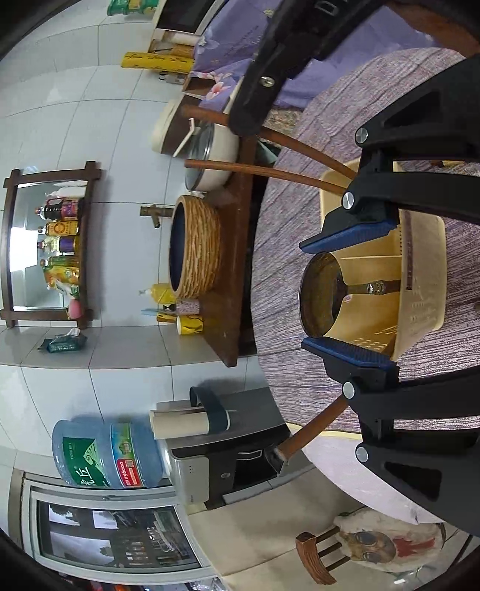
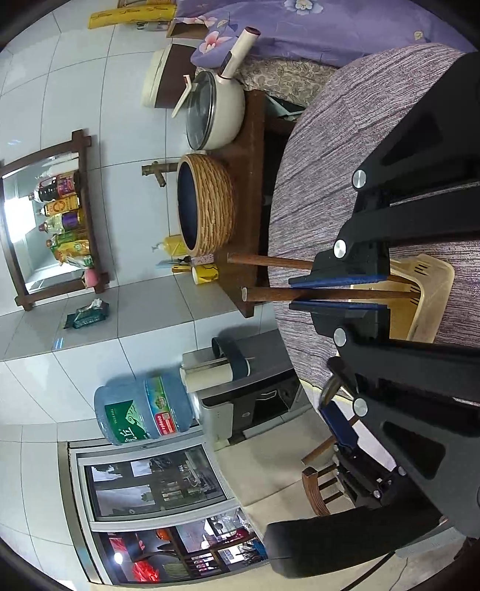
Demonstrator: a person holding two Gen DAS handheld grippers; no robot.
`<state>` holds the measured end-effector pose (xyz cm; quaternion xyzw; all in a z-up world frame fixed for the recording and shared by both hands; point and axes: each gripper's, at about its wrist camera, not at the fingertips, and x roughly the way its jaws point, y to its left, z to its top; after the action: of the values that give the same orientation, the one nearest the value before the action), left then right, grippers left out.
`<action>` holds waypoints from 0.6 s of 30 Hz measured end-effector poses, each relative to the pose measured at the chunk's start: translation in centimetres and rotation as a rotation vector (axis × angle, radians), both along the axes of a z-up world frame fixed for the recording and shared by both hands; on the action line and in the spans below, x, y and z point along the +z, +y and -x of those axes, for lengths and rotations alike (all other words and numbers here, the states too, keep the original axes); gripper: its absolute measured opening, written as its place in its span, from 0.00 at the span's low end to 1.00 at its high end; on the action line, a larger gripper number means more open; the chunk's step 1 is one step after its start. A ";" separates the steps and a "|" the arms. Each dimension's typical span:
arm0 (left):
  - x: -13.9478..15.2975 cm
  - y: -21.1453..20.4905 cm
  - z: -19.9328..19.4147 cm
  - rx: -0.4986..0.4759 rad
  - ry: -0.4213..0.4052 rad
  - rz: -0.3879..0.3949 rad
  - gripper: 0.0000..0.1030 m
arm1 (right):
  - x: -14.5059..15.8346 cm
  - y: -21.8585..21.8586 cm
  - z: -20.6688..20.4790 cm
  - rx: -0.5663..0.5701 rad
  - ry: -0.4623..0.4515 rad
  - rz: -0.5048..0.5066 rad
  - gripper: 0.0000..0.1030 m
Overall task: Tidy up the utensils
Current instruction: 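Open both tools to drop the spoon and chopstick into the holder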
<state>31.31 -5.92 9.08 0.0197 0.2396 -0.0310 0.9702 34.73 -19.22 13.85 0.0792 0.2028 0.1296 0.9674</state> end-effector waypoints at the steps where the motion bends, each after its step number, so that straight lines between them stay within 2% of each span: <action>1: -0.2 0.1 -0.1 0.000 0.009 0.008 0.45 | 0.0 0.0 0.0 0.001 0.000 0.000 0.08; 7: -0.6 0.6 0.2 -0.009 0.023 0.031 0.46 | -0.1 0.1 0.2 0.021 0.000 0.011 0.08; 9: -0.3 0.5 0.8 -0.020 -0.004 0.026 0.46 | -0.1 0.0 0.3 0.022 -0.006 0.021 0.14; 10: -0.1 0.4 1.2 -0.028 -0.016 0.022 0.47 | -0.1 0.0 0.4 0.020 -0.013 0.021 0.23; 11: 0.1 0.3 1.8 -0.037 -0.031 0.016 0.52 | 0.0 -0.3 0.7 0.020 -0.025 0.011 0.37; 12: 0.3 0.3 2.4 -0.043 -0.045 0.014 0.54 | 0.2 -0.5 0.9 0.020 -0.038 0.000 0.43; 14: 0.6 0.4 3.8 -0.044 -0.081 0.016 0.66 | 0.7 -1.0 1.6 0.014 -0.063 -0.004 0.46; 15: 0.8 0.6 4.6 -0.040 -0.099 0.016 0.68 | 1.0 -1.2 2.0 0.013 -0.073 -0.001 0.46; 17: 0.8 1.0 6.5 -0.036 -0.128 0.010 0.75 | 1.3 -1.8 3.1 0.012 -0.090 -0.001 0.61; 18: 0.8 1.3 7.4 -0.033 -0.140 0.013 0.78 | 1.4 -2.3 3.8 0.010 -0.097 -0.004 0.65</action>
<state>23.87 -4.66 9.88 0.0194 0.1704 -0.0470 0.9841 30.95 -21.49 15.21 0.0736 0.1557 0.1382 0.9753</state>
